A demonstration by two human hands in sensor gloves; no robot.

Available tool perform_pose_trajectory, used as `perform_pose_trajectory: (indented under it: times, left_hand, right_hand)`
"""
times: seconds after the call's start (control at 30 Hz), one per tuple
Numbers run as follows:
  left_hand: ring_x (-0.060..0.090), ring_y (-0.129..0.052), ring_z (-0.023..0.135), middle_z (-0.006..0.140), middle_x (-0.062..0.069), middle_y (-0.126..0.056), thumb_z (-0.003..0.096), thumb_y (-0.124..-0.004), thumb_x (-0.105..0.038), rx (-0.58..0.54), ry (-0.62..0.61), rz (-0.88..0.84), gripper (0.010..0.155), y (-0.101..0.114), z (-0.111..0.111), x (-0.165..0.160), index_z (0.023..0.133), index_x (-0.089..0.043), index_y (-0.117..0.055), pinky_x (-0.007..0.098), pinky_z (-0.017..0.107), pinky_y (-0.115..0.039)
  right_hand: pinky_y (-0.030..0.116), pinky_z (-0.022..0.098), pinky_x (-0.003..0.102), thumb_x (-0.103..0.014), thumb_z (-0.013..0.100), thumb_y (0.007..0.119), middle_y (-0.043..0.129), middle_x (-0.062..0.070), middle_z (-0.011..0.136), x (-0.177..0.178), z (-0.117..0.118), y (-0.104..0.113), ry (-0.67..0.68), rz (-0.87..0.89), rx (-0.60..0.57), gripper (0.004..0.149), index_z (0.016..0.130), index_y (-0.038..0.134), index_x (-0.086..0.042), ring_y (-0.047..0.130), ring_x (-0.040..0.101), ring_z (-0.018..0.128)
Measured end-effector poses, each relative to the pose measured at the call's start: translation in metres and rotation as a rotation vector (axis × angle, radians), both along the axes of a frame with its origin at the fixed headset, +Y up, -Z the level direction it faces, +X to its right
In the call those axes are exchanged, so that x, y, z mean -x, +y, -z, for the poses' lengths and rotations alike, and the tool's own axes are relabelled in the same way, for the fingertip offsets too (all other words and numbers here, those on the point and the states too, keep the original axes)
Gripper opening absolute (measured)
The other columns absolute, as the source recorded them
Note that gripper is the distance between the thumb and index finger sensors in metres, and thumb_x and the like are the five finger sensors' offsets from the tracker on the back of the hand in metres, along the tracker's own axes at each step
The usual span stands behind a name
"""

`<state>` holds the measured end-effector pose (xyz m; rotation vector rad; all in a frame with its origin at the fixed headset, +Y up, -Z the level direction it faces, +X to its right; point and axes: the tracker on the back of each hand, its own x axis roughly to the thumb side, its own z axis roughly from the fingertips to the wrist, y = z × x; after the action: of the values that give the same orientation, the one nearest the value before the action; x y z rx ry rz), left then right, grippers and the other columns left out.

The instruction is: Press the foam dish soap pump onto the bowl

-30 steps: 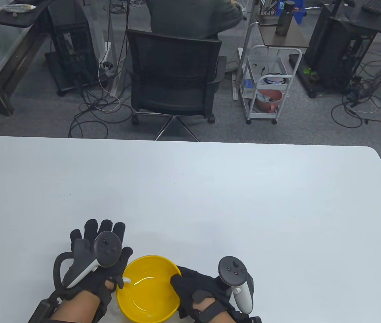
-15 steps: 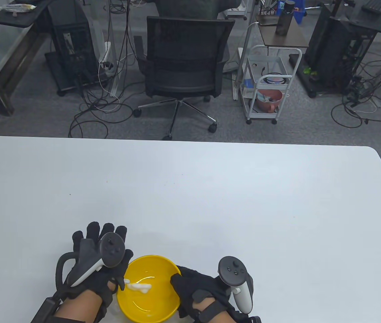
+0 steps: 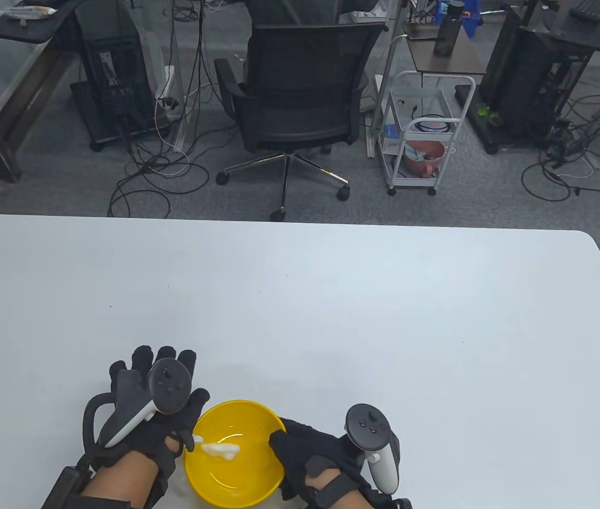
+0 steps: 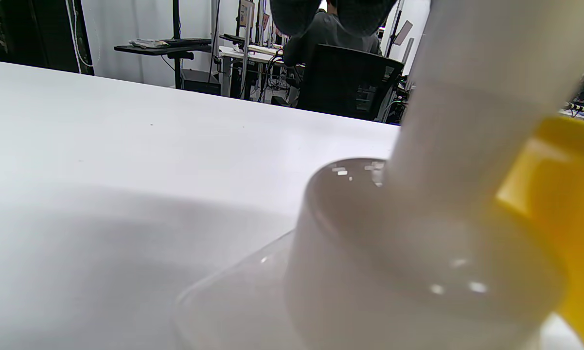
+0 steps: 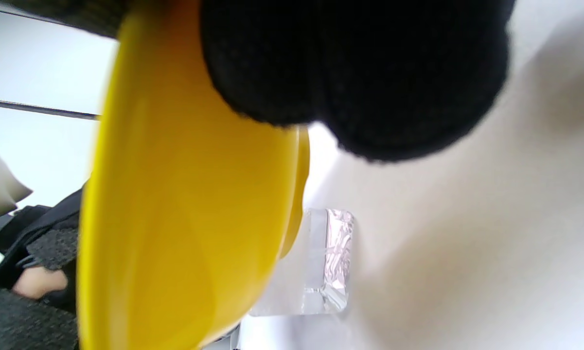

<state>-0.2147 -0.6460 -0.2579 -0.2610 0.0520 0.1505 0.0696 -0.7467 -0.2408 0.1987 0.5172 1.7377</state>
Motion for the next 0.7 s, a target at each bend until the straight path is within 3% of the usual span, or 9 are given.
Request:
perform_pose_trajectory:
  times: [0.7]
  left_hand:
    - [0.036,-0.024,0.117,0.12,-0.008,-0.032,0.0495,-0.051,-0.066,0.031,0.002,0.054,0.07,-0.016,0.001,-0.005,0.113,-0.042,-0.035,0.064,0.076,-0.016]
  right_hand:
    - [0.06,0.056,0.066,-0.041,0.054,0.075,0.094,0.011,0.041,-0.001,0.0,0.0,0.0,-0.005,-0.004,0.061,0.097,0.064,0.001,0.1,0.025,0.019]
